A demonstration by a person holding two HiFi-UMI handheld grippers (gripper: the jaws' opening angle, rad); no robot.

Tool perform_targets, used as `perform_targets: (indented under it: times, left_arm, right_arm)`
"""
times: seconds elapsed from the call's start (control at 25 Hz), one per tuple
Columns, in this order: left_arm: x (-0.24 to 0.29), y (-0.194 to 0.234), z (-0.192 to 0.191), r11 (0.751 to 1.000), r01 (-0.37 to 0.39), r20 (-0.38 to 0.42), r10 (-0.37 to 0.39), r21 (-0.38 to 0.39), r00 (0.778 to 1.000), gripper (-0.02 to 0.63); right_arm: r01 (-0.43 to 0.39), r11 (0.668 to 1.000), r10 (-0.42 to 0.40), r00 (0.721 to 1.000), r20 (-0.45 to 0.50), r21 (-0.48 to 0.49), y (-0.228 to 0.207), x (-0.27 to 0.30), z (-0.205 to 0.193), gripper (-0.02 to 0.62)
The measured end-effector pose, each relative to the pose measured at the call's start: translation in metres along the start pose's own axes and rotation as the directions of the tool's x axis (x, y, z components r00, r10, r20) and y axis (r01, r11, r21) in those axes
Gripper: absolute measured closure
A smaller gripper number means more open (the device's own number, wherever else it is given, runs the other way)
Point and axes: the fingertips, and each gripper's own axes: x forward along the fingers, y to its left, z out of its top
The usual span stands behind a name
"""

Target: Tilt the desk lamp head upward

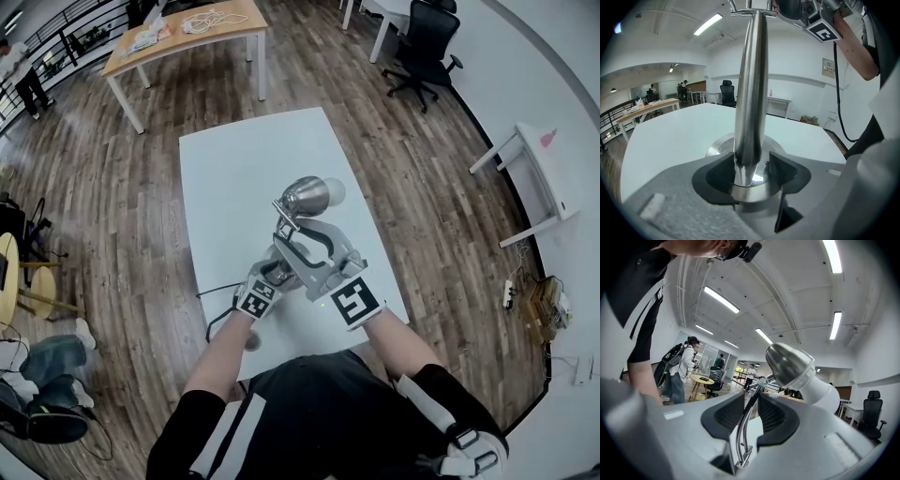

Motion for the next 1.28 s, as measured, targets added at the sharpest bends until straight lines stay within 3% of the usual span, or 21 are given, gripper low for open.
perform_targets:
  times: [0.44, 0.8, 0.92, 1.08, 1.16, 1.28]
  left_arm:
    - [-0.002, -0.001, 0.003, 1.000, -0.001, -0.006, 0.001, -0.003, 1.000, 0.371]
    - [0.001, 0.001, 0.004, 1.000, 0.009, -0.003, -0.009, -0.021, 1.000, 0.371]
    - [0.003, -0.002, 0.002, 1.000, 0.019, -0.007, -0.019, -0.016, 1.000, 0.371]
    - [0.001, 0.010, 0.002, 1.000, -0.026, -0.030, 0.026, 0.013, 0.999, 0.371]
    - [-0.012, 0.015, 0.019, 0.998, -0.057, 0.030, 0.058, -0.023, 0.998, 0.371]
    - [-0.034, 0.007, 0.043, 0.997, -0.043, 0.127, 0.052, -0.070, 0.990, 0.371]
  right_arm:
    - [-0.063, 0.998, 0.063, 0.998, 0.011, -0.014, 0.019, 0.003, 0.001, 0.526]
    - [-0.057, 0.998, 0.056, 0.998, 0.023, 0.010, 0.016, 0.004, -0.001, 0.525]
    - [-0.026, 0.999, 0.026, 1.000, 0.007, 0.027, 0.014, -0.002, -0.012, 0.501]
    - [0.025, 0.985, -0.023, 1.000, -0.012, 0.171, -0.001, -0.015, -0.032, 0.435]
    - [0.069, 0.972, -0.069, 0.998, -0.006, 0.223, -0.007, -0.027, -0.035, 0.430]
    - [0.156, 0.954, -0.163, 0.987, 0.007, 0.255, -0.014, -0.053, -0.035, 0.430]
